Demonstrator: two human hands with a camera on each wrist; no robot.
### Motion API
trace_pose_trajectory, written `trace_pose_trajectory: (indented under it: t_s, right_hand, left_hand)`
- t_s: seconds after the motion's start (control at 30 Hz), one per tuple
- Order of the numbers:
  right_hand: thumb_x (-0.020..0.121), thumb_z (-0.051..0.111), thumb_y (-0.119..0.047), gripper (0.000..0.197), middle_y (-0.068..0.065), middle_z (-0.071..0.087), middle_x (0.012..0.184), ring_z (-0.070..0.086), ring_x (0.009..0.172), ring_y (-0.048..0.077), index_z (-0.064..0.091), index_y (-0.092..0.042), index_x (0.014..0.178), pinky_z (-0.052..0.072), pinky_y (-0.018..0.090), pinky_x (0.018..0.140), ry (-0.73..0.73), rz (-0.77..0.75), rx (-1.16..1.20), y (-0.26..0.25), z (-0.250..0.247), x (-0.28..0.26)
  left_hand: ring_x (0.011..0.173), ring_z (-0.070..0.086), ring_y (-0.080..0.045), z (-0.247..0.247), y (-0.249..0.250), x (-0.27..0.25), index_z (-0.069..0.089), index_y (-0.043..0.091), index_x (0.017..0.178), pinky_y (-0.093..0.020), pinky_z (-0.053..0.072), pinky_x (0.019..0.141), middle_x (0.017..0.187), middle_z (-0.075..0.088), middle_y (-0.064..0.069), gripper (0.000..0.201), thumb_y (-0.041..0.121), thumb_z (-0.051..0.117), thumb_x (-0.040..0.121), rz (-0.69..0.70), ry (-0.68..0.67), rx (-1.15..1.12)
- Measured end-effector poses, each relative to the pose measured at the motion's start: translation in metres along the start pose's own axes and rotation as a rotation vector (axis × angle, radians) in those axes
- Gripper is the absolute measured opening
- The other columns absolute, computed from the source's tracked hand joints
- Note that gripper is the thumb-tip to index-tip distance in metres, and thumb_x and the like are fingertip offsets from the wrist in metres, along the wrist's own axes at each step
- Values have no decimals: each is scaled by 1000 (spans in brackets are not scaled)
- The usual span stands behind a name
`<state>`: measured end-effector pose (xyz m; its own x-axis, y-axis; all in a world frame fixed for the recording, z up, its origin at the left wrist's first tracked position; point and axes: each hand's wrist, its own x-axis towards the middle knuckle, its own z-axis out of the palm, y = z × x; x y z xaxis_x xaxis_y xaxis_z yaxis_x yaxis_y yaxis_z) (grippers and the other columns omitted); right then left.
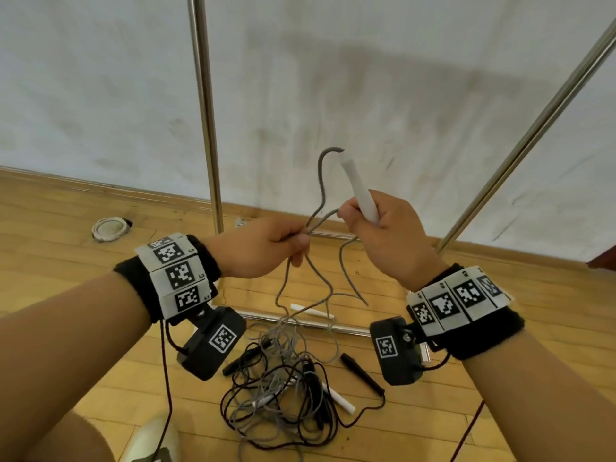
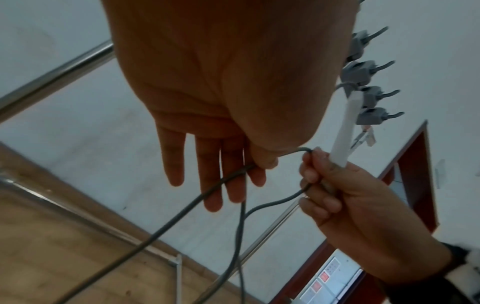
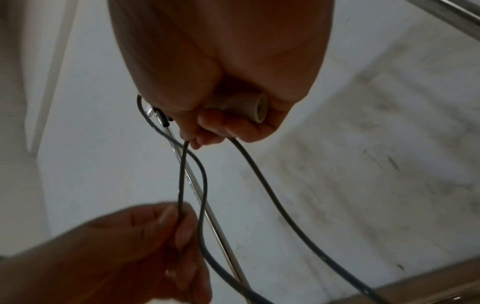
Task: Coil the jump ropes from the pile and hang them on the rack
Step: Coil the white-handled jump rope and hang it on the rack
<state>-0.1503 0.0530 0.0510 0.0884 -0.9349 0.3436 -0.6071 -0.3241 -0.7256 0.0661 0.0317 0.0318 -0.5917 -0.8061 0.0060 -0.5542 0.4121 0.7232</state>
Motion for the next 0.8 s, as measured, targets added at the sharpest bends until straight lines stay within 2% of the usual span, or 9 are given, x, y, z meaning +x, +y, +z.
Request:
trace_pose_trajectory:
  t_s: [0.17, 0.27, 0.33, 0.43, 0.5, 0.57, 0.7, 0.73, 0.8]
  right_hand:
    - [94, 63, -30, 16, 13, 65, 78, 55, 67, 22, 68, -19, 83, 47, 33, 63, 117, 47, 29, 14, -17, 10]
    - [94, 63, -26, 19, 14, 66, 79, 60, 74, 30, 69, -11, 82, 50, 42, 67, 101, 81, -16, 23, -22, 16]
    - [92, 64, -19, 11, 3, 69, 85, 60, 73, 17, 71, -20, 83, 47, 32, 62, 75, 94, -60, 30, -22, 17]
    - [89, 67, -14, 21, -12, 67, 98, 58, 72, 1, 72, -33, 97, 42, 15, 60, -2, 85, -39, 32, -16, 13]
    - [91, 67, -22, 16, -13, 66, 90, 55, 62, -2, 73, -32, 101, 38, 11, 54, -87, 64, -25, 28, -6, 8]
    - [93, 64, -31, 11, -7, 66, 79, 55, 59, 3, 73, -28, 99, 40, 14, 52, -145, 43, -41, 23, 3, 3]
    - [95, 61, -31, 19, -3, 66, 67, 53, 55, 6, 69, -23, 80, 41, 18, 53, -111, 45, 28, 11, 6, 4]
    - [95, 61, -30, 18, -2, 66, 68, 55, 58, 8, 69, -22, 80, 43, 21, 54, -72, 43, 34, 8, 5, 5]
    - [94, 62, -30, 19, 2, 67, 70, 57, 63, 15, 70, -18, 82, 45, 26, 57, 34, 24, 34, 4, -1, 8]
  left_hand:
    - [84, 64, -2, 6, -21, 4, 60, 24, 92, -22, 46, 78, 88, 69, 6, 27, 29, 37, 106, -122, -145, 52]
    - [65, 61, 2, 1, -25, 6, 61, 23, 89, -14, 44, 61, 71, 63, 6, 29, 29, 39, 106, -148, -84, 119]
    - [54, 54, 6, -1, -23, 7, 65, 21, 90, -9, 39, 54, 62, 54, 8, 29, 28, 41, 105, -126, -9, 196]
    - [51, 50, 4, 0, -14, 8, 69, 19, 92, -9, 37, 53, 56, 53, 8, 28, 28, 46, 103, -40, 74, 207]
    - [51, 49, -2, 2, -5, 10, 69, 20, 89, -12, 38, 52, 59, 57, 7, 27, 30, 48, 102, 33, 132, 195]
    - [53, 50, -4, 2, 5, 12, 69, 24, 88, -15, 38, 52, 64, 60, 3, 25, 32, 49, 102, 75, 191, 202]
    - [48, 49, -2, -6, 16, 14, 70, 20, 83, -12, 38, 48, 56, 57, 3, 26, 34, 55, 99, 107, 390, 113]
    - [49, 51, -3, -8, 15, 14, 69, 21, 83, -12, 39, 47, 60, 60, 2, 26, 37, 55, 98, 93, 385, 78]
    - [57, 58, -4, -9, 10, 11, 65, 26, 84, -12, 44, 51, 70, 66, 5, 27, 40, 49, 100, 39, 245, 35]
